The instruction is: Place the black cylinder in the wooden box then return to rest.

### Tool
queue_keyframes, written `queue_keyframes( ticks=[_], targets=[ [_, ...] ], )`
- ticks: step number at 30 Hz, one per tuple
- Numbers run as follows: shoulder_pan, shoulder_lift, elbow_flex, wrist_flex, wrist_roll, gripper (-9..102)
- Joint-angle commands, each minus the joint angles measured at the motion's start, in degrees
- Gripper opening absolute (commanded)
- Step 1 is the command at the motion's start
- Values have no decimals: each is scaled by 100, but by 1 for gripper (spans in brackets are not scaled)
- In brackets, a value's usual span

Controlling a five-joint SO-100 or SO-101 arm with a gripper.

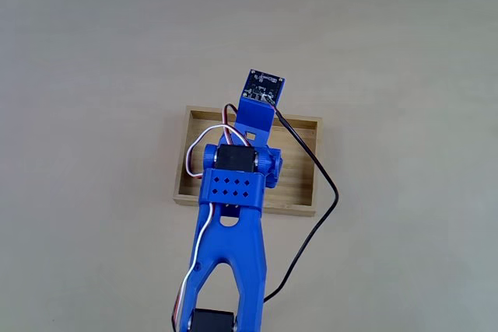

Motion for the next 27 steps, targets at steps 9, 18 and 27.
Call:
queue_keyframes(
  ticks=[9,18,27],
  targets=[
    [70,-88,-527,9,-26,21],
    [79,26,-580,-26,0,25],
    [114,-26,-589,-105,97,29]
  ],
)
